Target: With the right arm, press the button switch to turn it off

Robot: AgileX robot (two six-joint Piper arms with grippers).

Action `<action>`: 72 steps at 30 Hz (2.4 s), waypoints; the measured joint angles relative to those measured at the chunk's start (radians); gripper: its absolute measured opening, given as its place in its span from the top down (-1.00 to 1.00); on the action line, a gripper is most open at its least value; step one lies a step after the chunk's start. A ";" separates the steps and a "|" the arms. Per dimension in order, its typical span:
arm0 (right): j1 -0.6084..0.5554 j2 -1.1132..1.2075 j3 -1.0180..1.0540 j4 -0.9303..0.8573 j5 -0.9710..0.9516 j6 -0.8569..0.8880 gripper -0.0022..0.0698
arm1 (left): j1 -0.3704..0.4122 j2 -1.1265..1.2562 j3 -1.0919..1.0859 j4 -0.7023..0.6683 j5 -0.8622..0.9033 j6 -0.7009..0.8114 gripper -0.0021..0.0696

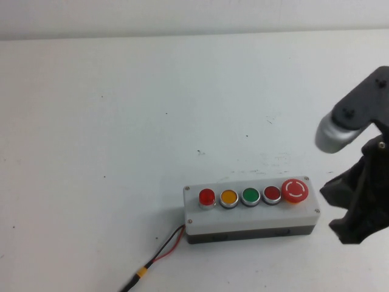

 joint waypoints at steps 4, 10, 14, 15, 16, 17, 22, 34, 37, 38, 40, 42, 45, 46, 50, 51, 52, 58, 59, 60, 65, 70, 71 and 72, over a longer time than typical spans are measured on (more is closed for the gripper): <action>-0.138 -0.117 0.168 0.018 -0.233 -0.025 0.98 | 0.000 0.000 0.000 0.000 0.000 0.000 0.95; -0.383 -0.357 0.550 0.056 -0.738 -0.028 0.98 | 0.001 0.000 0.000 0.000 0.000 0.000 0.95; -0.527 -0.545 0.821 0.058 -1.032 -0.028 0.98 | 0.001 0.000 0.000 0.000 0.000 0.000 0.95; -0.561 -0.594 0.869 0.060 -1.067 -0.028 0.98 | 0.001 0.000 0.000 0.000 0.000 0.000 0.95; -0.592 -0.642 0.925 0.062 -1.104 -0.028 0.98 | 0.001 0.000 0.000 0.000 0.000 0.000 0.95; -0.621 -0.688 0.977 0.062 -1.130 -0.028 0.98 | 0.001 0.000 0.000 0.000 0.000 0.000 0.95; -0.724 -0.873 1.124 0.064 -1.164 -0.026 0.98 | 0.001 0.000 0.000 0.000 0.000 0.000 0.95; -0.758 -1.130 1.128 0.064 -0.823 -0.015 0.98 | 0.001 0.000 0.000 0.000 0.000 0.000 0.95; -0.758 -1.131 1.128 0.064 -0.752 -0.015 0.98 | 0.001 0.000 0.000 0.000 0.000 0.000 0.95; -0.758 -1.131 1.128 0.064 -0.732 -0.015 0.98 | 0.001 0.000 0.000 0.000 0.000 0.000 0.95; -0.758 -1.131 1.128 0.064 -0.710 -0.015 0.98 | 0.001 0.000 0.000 0.000 0.000 0.000 0.95; -0.758 -1.131 1.128 0.064 -0.704 -0.015 0.98 | 0.001 0.000 0.000 0.000 0.000 0.000 0.95; -0.758 -1.131 1.128 0.064 -0.703 -0.015 0.98 | 0.001 0.000 0.000 0.000 0.000 0.000 0.95; -0.758 -1.131 1.128 0.064 -0.703 -0.015 0.98 | 0.001 0.000 0.000 0.000 0.000 0.000 0.95; -0.758 -1.131 1.128 0.064 -0.702 -0.015 0.98 | 0.001 0.000 0.000 0.000 0.000 0.000 0.95; -0.758 -1.131 1.128 0.064 -0.702 -0.015 0.98 | 0.001 0.000 0.000 0.000 0.000 0.000 0.95; -0.758 -1.131 1.128 0.064 -0.702 -0.015 0.98 | 0.001 0.000 0.000 0.000 0.000 0.000 0.95; -0.758 -1.131 1.128 0.064 -0.702 -0.015 0.98 | 0.001 0.000 0.000 0.000 0.000 0.000 0.95; -0.758 -1.131 1.128 0.064 -0.702 -0.015 0.98 | 0.001 0.000 0.000 0.000 0.000 0.000 0.95; -0.758 -1.131 1.128 0.064 -0.702 -0.015 0.98 | 0.001 0.000 0.000 0.000 0.000 0.000 0.95; -0.758 -1.131 1.128 0.064 -0.702 -0.015 0.98 | 0.001 0.000 0.000 0.000 0.000 0.000 0.95; -0.758 -1.131 1.128 0.064 -0.702 -0.015 0.98 | 0.001 0.000 0.000 0.000 0.000 0.000 0.95; -0.758 -1.131 1.128 0.064 -0.702 -0.015 0.98 | 0.001 0.000 0.000 0.000 0.000 0.000 0.95; -0.758 -1.131 1.128 0.064 -0.702 -0.015 0.98 | 0.001 0.000 0.000 0.000 0.000 0.000 0.95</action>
